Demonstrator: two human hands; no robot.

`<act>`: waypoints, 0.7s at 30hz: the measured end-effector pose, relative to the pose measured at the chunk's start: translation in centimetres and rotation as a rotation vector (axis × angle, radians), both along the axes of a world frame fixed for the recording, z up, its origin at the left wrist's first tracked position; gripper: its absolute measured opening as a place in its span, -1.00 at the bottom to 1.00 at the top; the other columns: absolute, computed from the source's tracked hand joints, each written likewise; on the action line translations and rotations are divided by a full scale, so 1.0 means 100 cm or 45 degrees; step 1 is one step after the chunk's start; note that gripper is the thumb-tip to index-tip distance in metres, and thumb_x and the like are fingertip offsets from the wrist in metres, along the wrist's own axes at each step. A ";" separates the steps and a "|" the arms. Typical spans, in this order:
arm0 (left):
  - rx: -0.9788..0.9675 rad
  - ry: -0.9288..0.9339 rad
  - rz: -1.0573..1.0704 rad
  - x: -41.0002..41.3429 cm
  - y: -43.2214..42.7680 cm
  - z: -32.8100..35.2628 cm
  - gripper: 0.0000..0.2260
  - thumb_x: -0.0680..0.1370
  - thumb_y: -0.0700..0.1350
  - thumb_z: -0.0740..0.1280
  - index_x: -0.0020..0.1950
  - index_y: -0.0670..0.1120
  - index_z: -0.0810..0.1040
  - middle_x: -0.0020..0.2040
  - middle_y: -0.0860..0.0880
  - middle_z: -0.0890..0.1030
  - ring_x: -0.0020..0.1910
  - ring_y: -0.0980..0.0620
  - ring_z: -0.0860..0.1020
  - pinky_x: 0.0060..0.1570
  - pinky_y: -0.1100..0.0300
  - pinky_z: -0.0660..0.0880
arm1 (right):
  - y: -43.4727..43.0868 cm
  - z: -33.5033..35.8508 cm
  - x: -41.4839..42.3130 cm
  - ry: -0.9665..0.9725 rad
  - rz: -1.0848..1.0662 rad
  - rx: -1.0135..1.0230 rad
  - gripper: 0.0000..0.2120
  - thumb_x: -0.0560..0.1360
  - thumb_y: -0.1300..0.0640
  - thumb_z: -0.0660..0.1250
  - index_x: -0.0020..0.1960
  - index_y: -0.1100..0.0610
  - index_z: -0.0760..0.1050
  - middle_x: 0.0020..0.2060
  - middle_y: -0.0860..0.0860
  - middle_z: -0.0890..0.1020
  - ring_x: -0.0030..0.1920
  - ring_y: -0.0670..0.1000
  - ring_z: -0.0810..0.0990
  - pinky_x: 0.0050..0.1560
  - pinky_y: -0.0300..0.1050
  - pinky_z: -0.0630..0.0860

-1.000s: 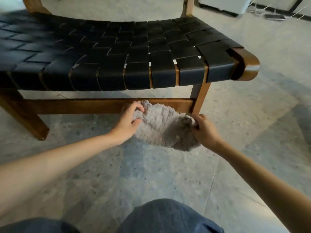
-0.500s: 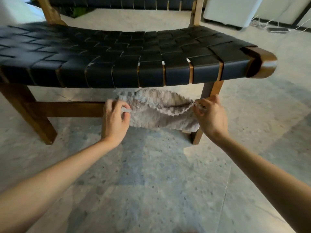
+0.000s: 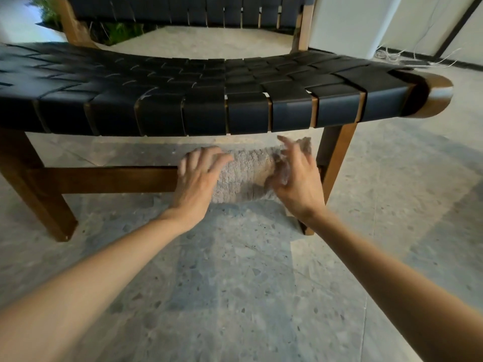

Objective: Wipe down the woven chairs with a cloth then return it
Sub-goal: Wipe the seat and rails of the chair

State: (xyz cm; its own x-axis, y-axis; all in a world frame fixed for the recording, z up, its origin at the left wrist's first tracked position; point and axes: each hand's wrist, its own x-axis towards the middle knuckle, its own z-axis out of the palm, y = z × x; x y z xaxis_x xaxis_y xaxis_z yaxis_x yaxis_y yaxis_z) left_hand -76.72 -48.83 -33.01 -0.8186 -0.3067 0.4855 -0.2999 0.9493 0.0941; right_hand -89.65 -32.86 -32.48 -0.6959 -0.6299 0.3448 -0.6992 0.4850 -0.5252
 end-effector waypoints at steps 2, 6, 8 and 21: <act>-0.020 -0.200 -0.120 -0.006 0.003 -0.001 -0.34 0.44 -0.44 0.28 0.48 -0.03 0.26 0.49 -0.03 0.25 0.49 -0.01 0.14 0.44 0.06 -0.06 | 0.002 -0.014 -0.010 0.295 0.141 0.364 -0.30 0.44 -0.02 0.40 0.49 -0.09 0.14 0.35 0.02 0.42 0.40 0.12 0.30 0.49 0.16 -0.02; -0.119 -0.326 -0.176 -0.020 0.000 -0.013 -0.48 0.60 -0.05 0.05 0.55 -0.05 0.04 0.55 -0.05 0.11 0.51 -0.02 0.10 0.48 0.04 -0.09 | 0.010 -0.031 -0.039 0.656 0.112 0.603 -0.30 0.41 -0.21 0.41 0.45 -0.03 0.23 0.17 0.12 0.51 0.14 0.20 0.49 0.21 0.16 0.41; -0.240 -0.373 -0.154 -0.030 -0.002 -0.017 -0.42 0.60 0.11 0.06 0.56 -0.05 -0.01 0.50 -0.12 0.21 0.44 -0.10 0.23 0.43 -0.03 0.08 | 0.013 -0.035 -0.049 0.774 0.059 0.587 -0.30 0.38 -0.28 0.38 0.36 0.03 0.26 0.04 0.18 0.53 -0.02 0.21 0.53 0.01 0.12 0.50; -0.448 -0.001 -0.254 -0.039 -0.005 -0.046 -0.23 0.31 0.07 0.49 0.43 -0.08 0.25 0.29 -0.16 0.44 0.22 -0.16 0.42 0.27 -0.05 0.20 | 0.021 0.011 -0.051 0.893 0.302 0.509 -0.37 0.49 -0.32 0.08 0.35 0.06 0.48 0.11 0.09 0.63 0.06 0.17 0.59 -0.02 0.02 0.52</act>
State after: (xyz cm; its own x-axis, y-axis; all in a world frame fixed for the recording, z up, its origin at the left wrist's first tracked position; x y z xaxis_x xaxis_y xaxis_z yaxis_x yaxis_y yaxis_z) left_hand -80.63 -49.38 -37.62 -0.8456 0.0433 0.5320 -0.1061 0.9632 -0.2470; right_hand -94.71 -30.72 -31.34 -0.2376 -0.8991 0.3678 -0.9064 0.3414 0.2490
